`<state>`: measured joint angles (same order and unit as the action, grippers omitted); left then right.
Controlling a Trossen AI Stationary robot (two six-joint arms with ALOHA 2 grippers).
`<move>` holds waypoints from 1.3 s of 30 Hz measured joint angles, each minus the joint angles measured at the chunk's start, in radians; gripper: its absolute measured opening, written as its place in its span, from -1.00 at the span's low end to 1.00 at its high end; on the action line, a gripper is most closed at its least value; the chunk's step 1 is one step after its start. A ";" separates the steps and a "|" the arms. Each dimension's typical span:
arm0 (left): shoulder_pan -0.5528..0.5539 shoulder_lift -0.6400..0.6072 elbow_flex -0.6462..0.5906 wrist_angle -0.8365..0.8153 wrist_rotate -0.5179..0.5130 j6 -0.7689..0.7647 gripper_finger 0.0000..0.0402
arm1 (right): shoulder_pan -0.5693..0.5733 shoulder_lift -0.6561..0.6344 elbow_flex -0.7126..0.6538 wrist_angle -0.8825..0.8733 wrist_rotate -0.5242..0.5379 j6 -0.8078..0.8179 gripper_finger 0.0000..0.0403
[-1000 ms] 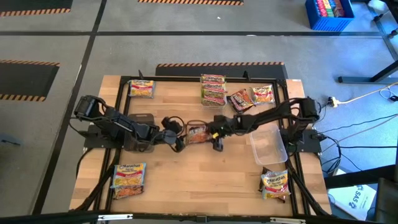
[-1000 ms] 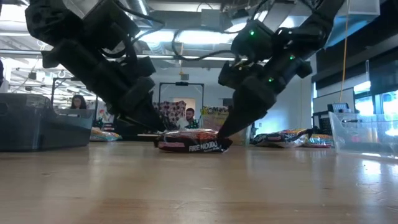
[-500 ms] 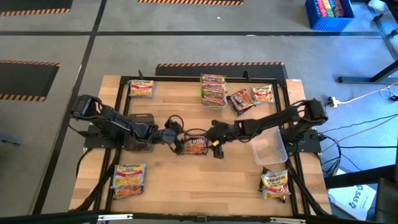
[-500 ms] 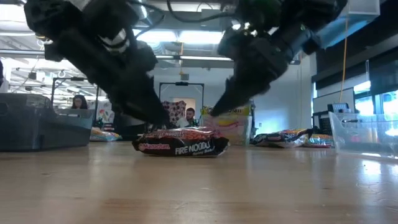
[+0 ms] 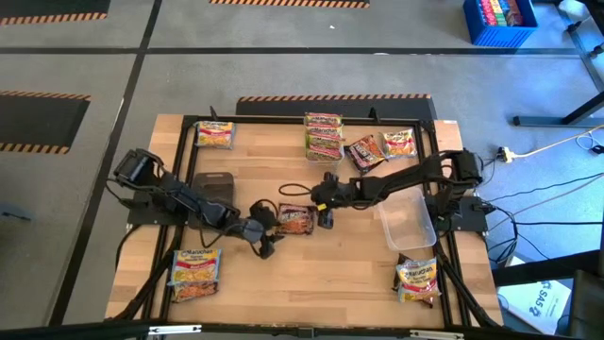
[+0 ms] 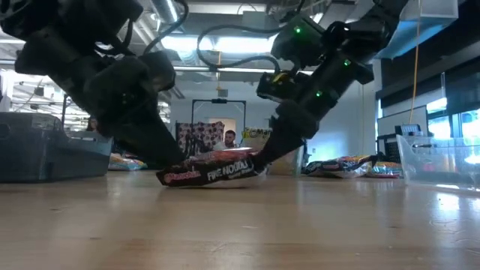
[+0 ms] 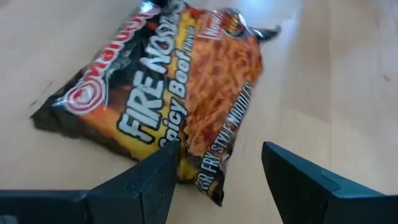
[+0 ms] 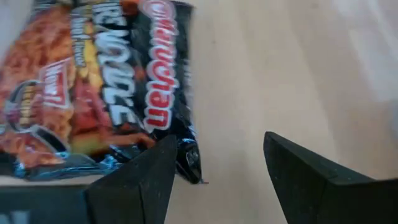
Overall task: Sort Maruchan noodles
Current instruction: Put the middle black noodle pack into the bottom transparent bin
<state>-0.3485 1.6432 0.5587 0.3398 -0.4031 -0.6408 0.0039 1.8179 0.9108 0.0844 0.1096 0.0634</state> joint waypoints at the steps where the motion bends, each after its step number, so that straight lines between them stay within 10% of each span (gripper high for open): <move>1: 0.001 0.000 0.000 -0.010 -0.027 -0.003 0.13 | 0.007 0.001 0.000 -0.003 -0.018 0.009 0.12; 11: 0.100 -0.002 -0.002 -0.022 -0.162 0.098 0.13 | 0.064 -0.009 0.000 -0.040 -0.186 0.077 0.12; 21: 0.106 -0.146 -0.002 -0.053 -0.059 0.154 0.13 | -0.011 -0.258 -0.014 -0.253 -0.237 0.171 0.12; 29: 0.067 -0.154 0.000 0.025 -0.036 0.181 0.13 | -0.128 -0.241 -0.199 0.084 -0.575 0.508 0.12; 39: 0.071 -0.103 -0.001 0.061 -0.037 0.261 0.13 | -0.129 -0.128 -0.251 0.244 -0.573 0.719 0.33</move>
<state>-0.2772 1.5398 0.5575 0.4009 -0.4402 -0.3796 -0.1249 1.6894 0.6598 0.3280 -0.4636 0.7827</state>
